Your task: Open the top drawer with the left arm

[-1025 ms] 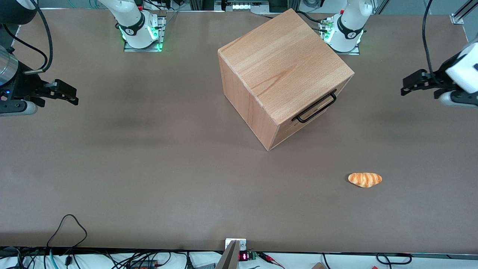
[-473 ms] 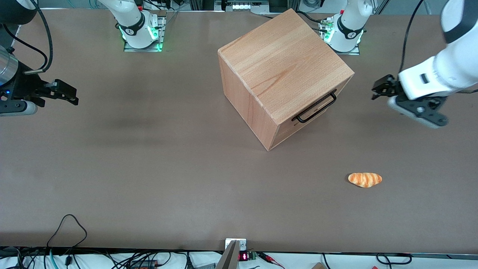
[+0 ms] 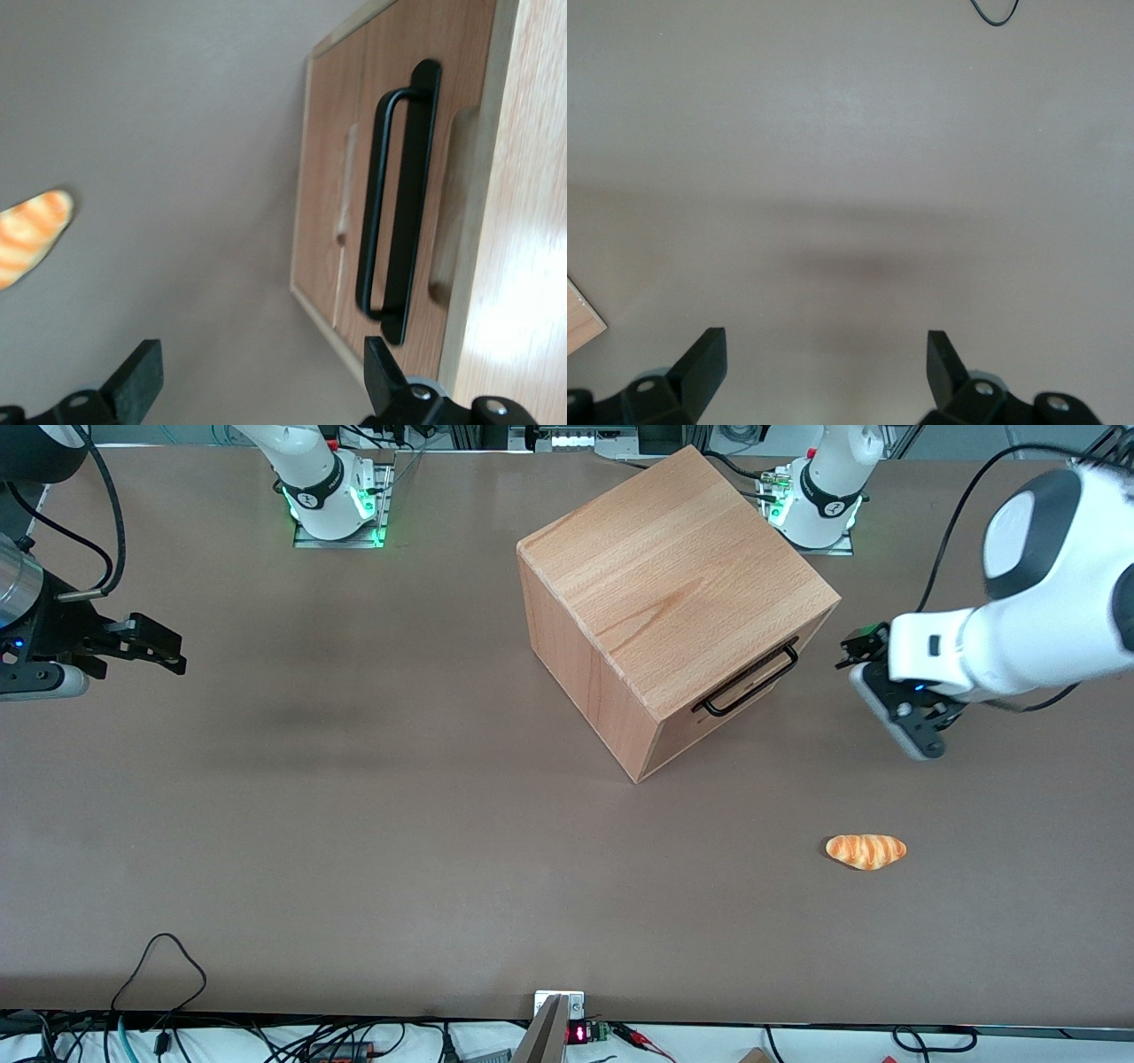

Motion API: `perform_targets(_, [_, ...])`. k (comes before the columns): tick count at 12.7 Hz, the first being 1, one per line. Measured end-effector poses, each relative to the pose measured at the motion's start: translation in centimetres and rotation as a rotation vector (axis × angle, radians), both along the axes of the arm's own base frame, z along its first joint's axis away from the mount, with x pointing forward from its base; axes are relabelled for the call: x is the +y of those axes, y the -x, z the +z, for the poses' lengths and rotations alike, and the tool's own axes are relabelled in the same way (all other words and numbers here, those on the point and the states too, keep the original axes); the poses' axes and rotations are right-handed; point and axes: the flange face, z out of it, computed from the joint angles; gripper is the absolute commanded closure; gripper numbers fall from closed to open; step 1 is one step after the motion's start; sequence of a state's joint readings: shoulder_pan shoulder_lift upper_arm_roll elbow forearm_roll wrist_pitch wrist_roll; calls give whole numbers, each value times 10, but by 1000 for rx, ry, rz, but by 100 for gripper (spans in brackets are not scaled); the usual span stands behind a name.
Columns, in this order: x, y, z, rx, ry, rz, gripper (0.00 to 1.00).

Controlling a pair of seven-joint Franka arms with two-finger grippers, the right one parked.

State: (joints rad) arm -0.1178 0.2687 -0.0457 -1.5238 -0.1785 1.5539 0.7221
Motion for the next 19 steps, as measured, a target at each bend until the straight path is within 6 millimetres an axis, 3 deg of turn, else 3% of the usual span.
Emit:
perform_targets(10, [-52, -8, -79, 113, 86, -102, 0])
perform_targets(19, [-64, -9, -108, 147, 111, -141, 0])
